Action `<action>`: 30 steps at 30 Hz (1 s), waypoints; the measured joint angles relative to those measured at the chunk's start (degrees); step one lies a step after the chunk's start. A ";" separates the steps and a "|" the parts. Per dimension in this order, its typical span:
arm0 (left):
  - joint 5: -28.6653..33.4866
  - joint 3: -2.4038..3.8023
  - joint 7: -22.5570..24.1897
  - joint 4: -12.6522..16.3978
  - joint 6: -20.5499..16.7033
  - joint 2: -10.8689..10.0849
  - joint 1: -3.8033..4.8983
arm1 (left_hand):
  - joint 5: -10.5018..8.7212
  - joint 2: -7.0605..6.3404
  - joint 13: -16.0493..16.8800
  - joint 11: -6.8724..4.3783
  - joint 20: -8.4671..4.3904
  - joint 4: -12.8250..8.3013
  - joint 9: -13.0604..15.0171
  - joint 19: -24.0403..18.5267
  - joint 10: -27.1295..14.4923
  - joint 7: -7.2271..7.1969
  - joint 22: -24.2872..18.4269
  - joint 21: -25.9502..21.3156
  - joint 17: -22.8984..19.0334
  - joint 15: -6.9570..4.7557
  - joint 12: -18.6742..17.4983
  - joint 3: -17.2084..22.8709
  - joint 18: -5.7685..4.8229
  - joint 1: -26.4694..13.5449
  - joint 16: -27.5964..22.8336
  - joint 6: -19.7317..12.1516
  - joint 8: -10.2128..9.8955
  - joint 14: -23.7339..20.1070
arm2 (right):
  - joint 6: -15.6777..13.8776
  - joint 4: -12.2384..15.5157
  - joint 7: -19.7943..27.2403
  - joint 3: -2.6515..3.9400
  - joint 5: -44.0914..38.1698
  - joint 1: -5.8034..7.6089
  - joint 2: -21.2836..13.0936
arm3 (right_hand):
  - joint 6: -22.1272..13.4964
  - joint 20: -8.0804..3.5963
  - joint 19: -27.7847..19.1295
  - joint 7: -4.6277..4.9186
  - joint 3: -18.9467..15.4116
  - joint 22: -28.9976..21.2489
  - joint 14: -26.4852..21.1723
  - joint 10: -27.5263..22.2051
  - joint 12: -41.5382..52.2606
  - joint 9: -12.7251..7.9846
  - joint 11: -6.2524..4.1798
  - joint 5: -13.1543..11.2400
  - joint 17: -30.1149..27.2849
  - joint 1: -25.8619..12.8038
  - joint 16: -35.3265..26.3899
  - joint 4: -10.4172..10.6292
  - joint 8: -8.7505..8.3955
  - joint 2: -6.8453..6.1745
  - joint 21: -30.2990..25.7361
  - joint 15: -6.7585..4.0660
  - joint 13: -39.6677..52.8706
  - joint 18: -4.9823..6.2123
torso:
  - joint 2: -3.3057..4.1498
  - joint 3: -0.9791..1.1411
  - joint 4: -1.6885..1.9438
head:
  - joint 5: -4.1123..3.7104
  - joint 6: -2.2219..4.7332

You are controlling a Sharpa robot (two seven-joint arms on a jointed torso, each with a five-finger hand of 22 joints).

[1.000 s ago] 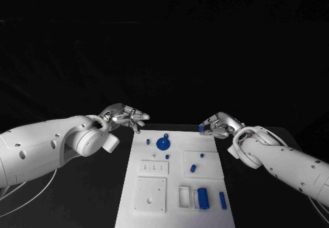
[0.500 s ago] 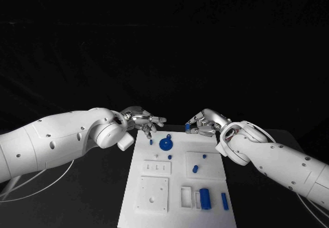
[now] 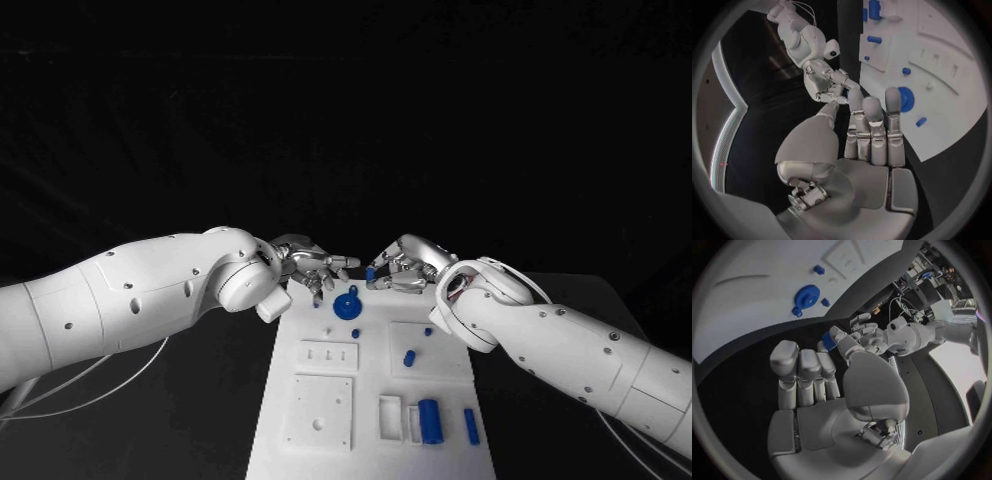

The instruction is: Assemble the parts on the task board

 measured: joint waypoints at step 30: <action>-6.78 -0.04 -3.49 0.16 0.16 1.26 0.00 | -1.85 -2.71 -0.18 0.01 0.20 2.26 -2.07 -0.19 0.00 0.64 2.40 -2.99 -2.20 0.42 -1.18 0.83 0.00 1.36 -0.68 -1.40 0.00 -0.83 | 1.27 1.64 -1.93 -0.87 -1.64 0.31 1.48 | -0.17 0.00 0.00 0.14 0.16 0.00 -0.01 0.00 0.00 0.06 0.01 0.37 -0.01 0.00 0.00 0.16 -0.12 -0.01 -0.04 0.01 0.04 0.01 | 0.13 -0.05 0.10 | 0.03 0.14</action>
